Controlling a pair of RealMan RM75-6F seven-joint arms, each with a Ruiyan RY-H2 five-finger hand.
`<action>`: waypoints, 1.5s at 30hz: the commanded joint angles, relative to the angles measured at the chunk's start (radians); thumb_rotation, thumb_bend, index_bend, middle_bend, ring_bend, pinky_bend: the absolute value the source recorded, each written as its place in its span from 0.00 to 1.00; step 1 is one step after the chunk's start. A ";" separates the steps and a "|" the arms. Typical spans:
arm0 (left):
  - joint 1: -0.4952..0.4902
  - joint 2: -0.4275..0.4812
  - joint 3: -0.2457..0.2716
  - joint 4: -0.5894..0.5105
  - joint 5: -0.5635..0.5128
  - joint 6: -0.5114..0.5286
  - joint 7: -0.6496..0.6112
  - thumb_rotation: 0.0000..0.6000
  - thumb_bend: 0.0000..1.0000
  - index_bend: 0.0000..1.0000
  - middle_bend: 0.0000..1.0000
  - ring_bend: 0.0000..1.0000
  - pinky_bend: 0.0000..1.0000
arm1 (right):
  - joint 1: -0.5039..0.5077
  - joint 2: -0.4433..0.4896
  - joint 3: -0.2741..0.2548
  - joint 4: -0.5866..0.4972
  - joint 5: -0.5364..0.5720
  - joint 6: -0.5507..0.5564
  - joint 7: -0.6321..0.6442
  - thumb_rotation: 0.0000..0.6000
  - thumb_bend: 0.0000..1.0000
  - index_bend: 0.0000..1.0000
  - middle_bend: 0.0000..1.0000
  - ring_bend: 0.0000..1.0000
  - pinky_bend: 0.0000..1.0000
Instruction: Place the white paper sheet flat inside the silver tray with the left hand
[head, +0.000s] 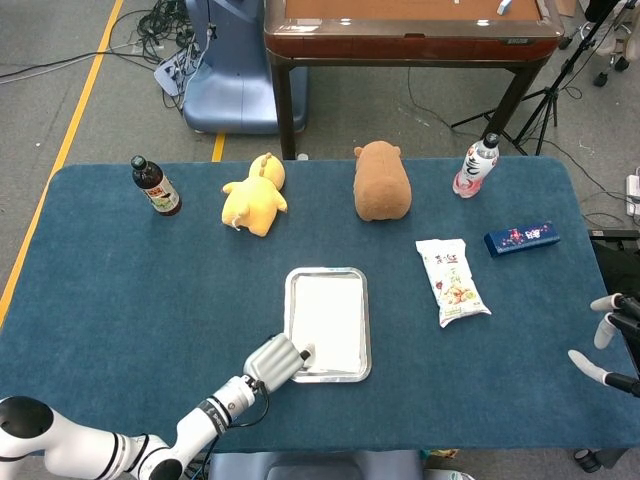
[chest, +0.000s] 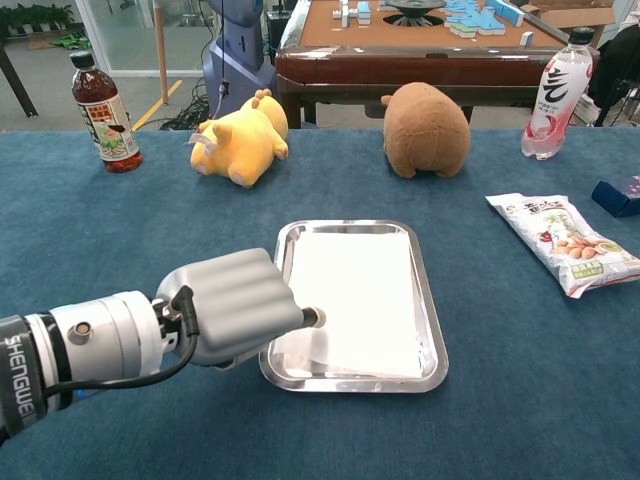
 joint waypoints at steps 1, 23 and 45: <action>0.004 0.015 0.012 -0.020 0.014 0.009 0.004 1.00 0.66 0.19 1.00 0.92 0.94 | 0.000 0.000 0.000 -0.001 0.000 -0.001 0.000 1.00 0.10 0.68 0.41 0.26 0.36; -0.001 0.044 -0.017 -0.016 0.003 0.007 -0.019 1.00 0.66 0.19 1.00 0.92 0.94 | 0.001 0.000 0.001 0.002 0.004 -0.002 0.006 1.00 0.11 0.68 0.41 0.26 0.36; 0.010 0.079 0.032 -0.051 0.055 0.006 -0.027 1.00 0.66 0.20 1.00 0.92 0.94 | 0.003 -0.004 0.000 0.003 0.002 -0.006 -0.002 1.00 0.11 0.68 0.41 0.26 0.36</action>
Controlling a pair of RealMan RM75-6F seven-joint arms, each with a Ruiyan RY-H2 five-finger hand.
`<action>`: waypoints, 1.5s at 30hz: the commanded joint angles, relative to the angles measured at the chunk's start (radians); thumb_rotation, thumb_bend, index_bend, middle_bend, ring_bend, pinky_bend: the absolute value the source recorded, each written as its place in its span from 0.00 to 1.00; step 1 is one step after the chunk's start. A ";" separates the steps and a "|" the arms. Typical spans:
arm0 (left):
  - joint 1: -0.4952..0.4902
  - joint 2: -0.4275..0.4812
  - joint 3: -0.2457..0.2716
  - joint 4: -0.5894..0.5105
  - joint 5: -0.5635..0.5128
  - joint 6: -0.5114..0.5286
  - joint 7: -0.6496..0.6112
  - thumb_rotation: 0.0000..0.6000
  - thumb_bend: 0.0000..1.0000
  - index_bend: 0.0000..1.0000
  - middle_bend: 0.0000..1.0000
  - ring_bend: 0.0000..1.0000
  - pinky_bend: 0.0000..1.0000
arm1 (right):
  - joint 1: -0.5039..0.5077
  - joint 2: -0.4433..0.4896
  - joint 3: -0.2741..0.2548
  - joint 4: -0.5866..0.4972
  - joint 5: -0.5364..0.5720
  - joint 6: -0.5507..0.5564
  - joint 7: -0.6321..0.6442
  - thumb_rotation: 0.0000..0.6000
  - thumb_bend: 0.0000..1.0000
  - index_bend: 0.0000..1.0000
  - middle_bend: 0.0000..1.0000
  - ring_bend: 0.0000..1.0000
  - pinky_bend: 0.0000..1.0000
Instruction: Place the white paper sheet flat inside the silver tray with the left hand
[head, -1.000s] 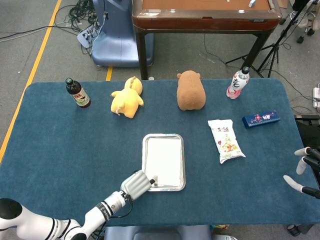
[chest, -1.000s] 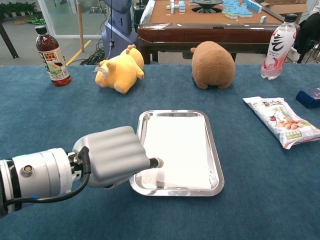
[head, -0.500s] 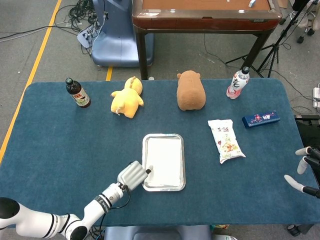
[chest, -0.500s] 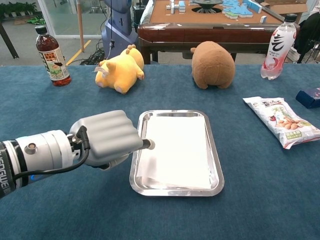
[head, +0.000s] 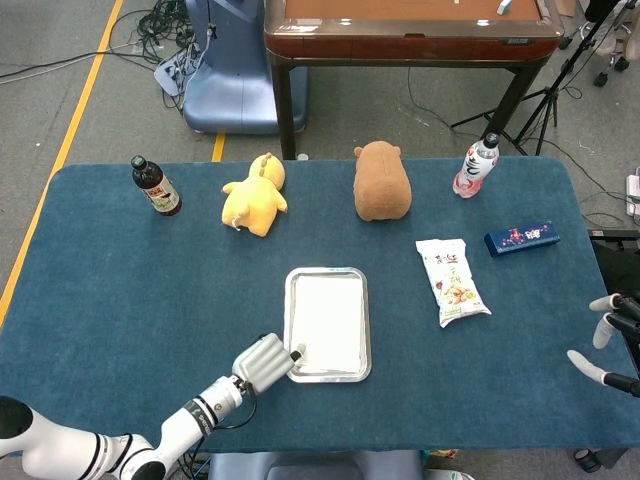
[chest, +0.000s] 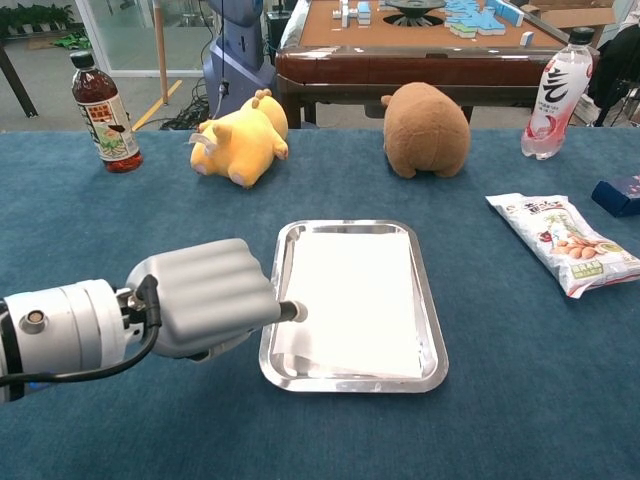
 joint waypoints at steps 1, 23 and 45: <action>0.001 -0.001 0.002 0.002 0.002 -0.002 0.000 1.00 0.66 0.20 1.00 0.92 0.94 | -0.001 0.000 0.000 0.000 0.001 0.001 0.000 1.00 0.11 0.68 0.41 0.26 0.36; 0.011 -0.028 0.015 0.030 -0.007 -0.021 0.014 1.00 0.66 0.20 1.00 0.92 0.94 | -0.001 0.000 0.001 0.001 0.003 0.001 0.002 1.00 0.10 0.68 0.41 0.26 0.36; 0.021 -0.038 0.016 0.013 -0.041 -0.015 0.057 1.00 0.66 0.19 1.00 0.92 0.94 | -0.002 0.002 0.001 0.000 0.001 0.003 0.005 1.00 0.10 0.68 0.41 0.26 0.36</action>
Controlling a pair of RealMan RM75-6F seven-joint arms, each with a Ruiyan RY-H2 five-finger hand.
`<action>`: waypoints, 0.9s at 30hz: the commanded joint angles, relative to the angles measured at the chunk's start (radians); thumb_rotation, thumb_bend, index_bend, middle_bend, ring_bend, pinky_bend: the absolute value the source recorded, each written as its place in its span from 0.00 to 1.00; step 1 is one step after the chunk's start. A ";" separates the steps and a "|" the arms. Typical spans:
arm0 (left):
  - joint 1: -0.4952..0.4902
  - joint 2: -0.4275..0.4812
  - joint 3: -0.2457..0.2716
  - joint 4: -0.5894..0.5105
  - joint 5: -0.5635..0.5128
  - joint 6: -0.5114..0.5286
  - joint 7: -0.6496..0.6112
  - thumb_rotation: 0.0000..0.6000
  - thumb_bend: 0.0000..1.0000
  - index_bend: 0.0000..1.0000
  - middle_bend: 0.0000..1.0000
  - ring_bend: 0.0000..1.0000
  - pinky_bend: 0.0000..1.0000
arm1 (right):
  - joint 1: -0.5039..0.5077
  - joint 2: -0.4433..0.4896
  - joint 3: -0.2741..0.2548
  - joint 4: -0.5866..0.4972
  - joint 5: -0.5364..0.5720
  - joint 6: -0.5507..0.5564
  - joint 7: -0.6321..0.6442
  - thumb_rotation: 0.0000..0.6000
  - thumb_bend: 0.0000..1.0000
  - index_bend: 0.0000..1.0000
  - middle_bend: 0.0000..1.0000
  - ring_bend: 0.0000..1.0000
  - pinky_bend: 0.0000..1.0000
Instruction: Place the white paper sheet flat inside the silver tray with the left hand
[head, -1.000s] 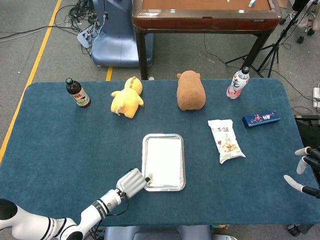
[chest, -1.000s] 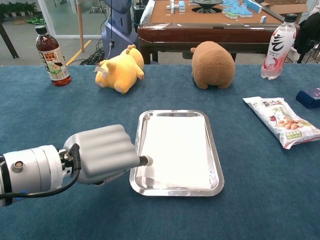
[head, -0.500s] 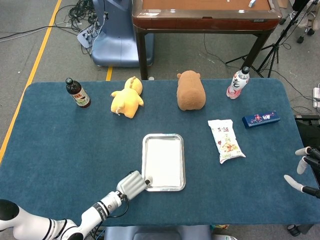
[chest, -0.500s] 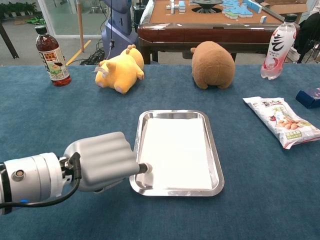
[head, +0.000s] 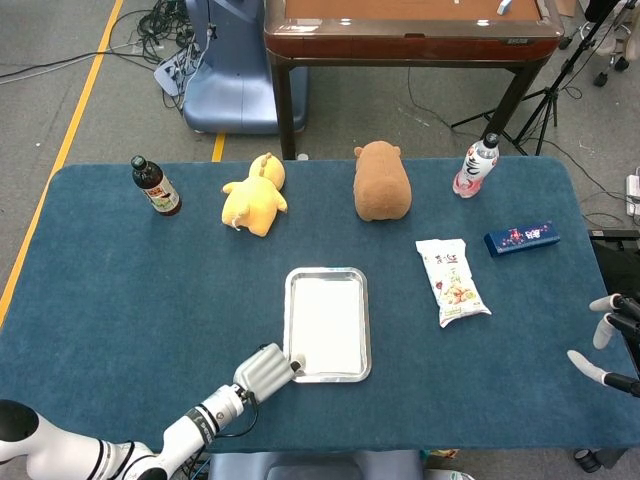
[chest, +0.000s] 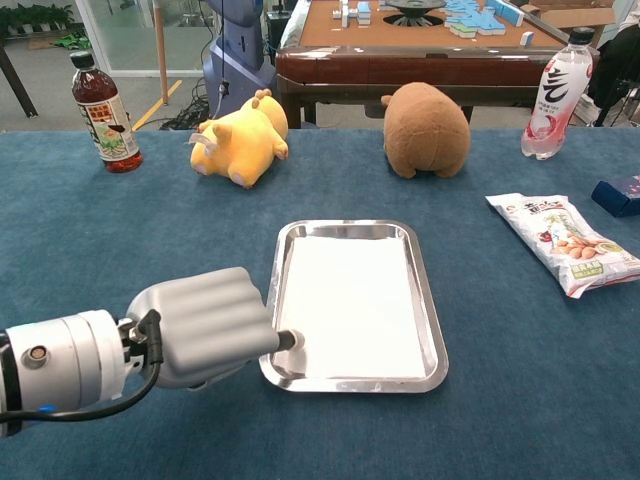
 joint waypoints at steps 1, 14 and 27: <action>0.000 -0.005 -0.004 -0.004 -0.034 0.000 0.020 1.00 0.66 0.18 1.00 0.92 0.94 | 0.000 0.001 0.000 0.000 0.002 0.000 0.001 1.00 0.10 0.68 0.41 0.26 0.36; -0.009 -0.007 -0.006 -0.029 -0.080 0.007 0.038 1.00 0.66 0.15 1.00 0.93 0.95 | 0.000 0.002 0.002 0.001 0.007 -0.002 0.005 1.00 0.10 0.68 0.41 0.26 0.36; -0.013 0.001 -0.004 -0.046 -0.079 0.028 0.037 1.00 0.66 0.11 1.00 0.93 0.95 | 0.000 0.002 0.001 0.000 0.005 -0.003 0.004 1.00 0.10 0.68 0.41 0.26 0.36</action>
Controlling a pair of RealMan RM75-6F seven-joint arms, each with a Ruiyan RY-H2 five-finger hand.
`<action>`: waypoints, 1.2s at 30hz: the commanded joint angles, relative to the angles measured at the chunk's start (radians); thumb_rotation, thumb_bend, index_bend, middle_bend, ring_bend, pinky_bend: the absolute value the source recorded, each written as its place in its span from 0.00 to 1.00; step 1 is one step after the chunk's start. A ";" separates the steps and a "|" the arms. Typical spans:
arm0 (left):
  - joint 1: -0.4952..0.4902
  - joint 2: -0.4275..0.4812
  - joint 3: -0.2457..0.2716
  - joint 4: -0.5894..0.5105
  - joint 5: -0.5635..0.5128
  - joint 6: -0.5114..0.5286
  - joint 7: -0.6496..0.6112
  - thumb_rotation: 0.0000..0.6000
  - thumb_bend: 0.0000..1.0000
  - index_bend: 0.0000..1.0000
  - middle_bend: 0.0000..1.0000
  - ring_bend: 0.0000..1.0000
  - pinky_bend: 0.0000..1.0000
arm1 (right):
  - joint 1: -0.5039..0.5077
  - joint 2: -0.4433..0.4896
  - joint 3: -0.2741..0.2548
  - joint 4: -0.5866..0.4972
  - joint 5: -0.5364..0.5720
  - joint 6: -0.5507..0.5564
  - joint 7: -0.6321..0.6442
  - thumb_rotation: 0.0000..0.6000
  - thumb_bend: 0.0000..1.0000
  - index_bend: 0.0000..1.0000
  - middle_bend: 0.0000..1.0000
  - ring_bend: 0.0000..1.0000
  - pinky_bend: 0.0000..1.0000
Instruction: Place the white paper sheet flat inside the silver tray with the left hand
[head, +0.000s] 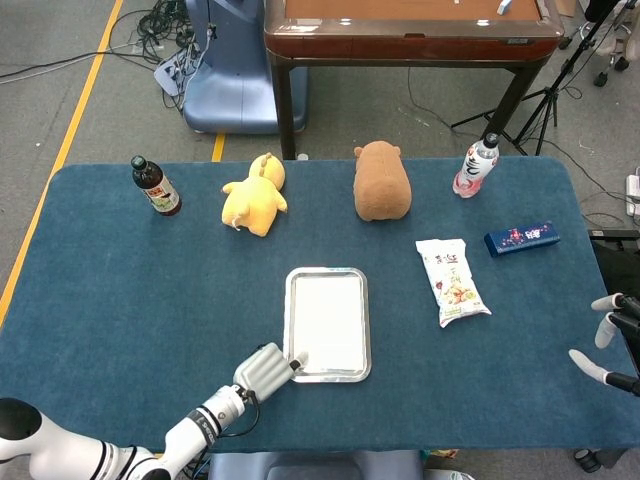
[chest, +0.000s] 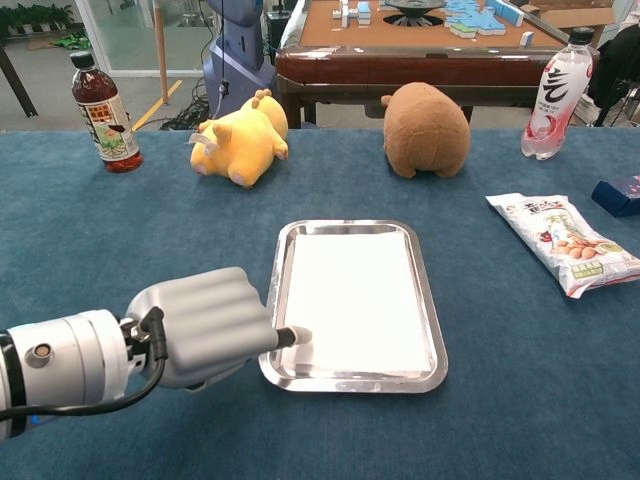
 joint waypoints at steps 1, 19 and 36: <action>-0.001 0.007 0.000 -0.010 0.004 0.005 -0.004 1.00 0.66 0.11 1.00 0.93 0.95 | 0.000 0.000 0.000 0.000 0.000 0.000 0.000 1.00 0.11 0.68 0.41 0.26 0.36; 0.062 0.159 0.015 -0.137 0.143 0.124 -0.136 1.00 0.65 0.12 1.00 0.89 0.94 | 0.006 -0.007 -0.002 0.003 0.003 -0.015 -0.009 1.00 0.10 0.68 0.41 0.26 0.36; 0.314 0.400 0.052 -0.039 0.410 0.407 -0.651 1.00 0.65 0.31 0.61 0.52 0.56 | 0.028 -0.035 -0.017 -0.001 0.017 -0.081 -0.072 1.00 0.10 0.68 0.41 0.26 0.36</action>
